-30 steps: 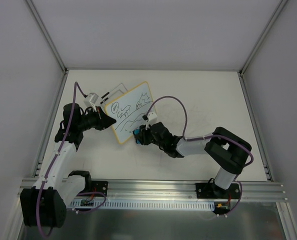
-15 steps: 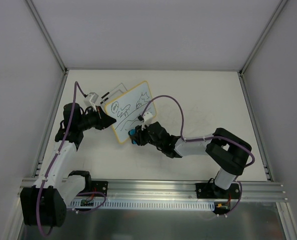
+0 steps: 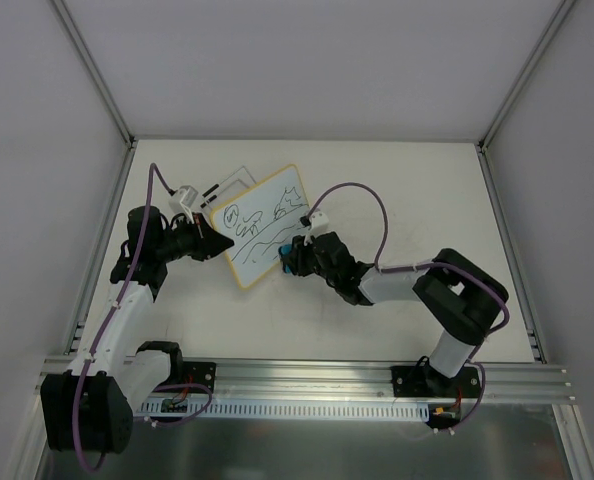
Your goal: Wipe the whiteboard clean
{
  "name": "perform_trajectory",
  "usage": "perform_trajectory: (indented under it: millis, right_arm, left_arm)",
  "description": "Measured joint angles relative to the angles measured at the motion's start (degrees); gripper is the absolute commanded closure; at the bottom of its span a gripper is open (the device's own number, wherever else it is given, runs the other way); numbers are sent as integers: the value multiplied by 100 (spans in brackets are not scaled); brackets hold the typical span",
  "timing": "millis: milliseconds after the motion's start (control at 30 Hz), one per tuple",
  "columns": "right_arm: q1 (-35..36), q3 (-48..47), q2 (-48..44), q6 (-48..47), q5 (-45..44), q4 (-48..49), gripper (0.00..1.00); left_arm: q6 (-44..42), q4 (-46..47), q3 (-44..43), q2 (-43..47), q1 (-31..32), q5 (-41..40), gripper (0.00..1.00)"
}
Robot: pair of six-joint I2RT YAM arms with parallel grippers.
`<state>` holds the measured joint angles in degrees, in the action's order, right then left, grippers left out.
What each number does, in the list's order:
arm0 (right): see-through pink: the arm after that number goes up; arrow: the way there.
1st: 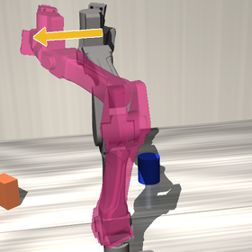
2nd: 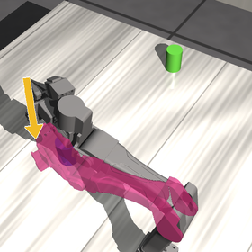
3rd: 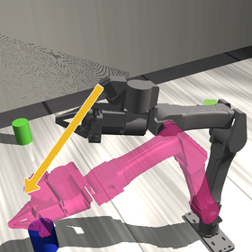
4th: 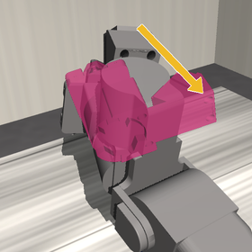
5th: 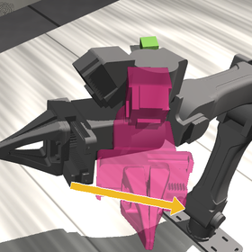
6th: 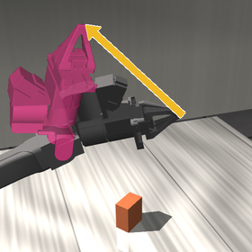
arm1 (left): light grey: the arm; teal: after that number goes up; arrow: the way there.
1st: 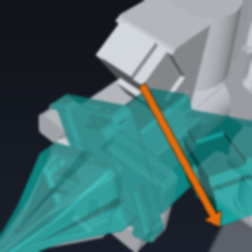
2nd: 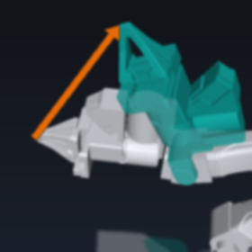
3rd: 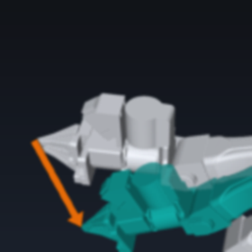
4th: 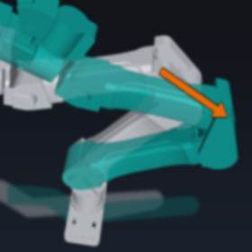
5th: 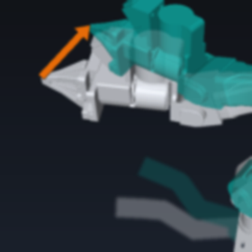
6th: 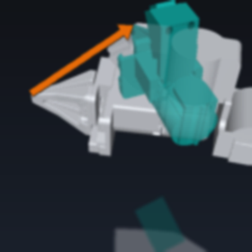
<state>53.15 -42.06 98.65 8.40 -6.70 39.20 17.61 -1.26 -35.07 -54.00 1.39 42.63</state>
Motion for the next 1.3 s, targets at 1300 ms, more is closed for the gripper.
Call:
perform_trajectory:
  millis: [1300]
  right_arm:
    - [-20, -136, 234, -660, 1182, 17, 100]
  left_arm:
    - [-57, 20, 0, 0, -37, -74, 100]
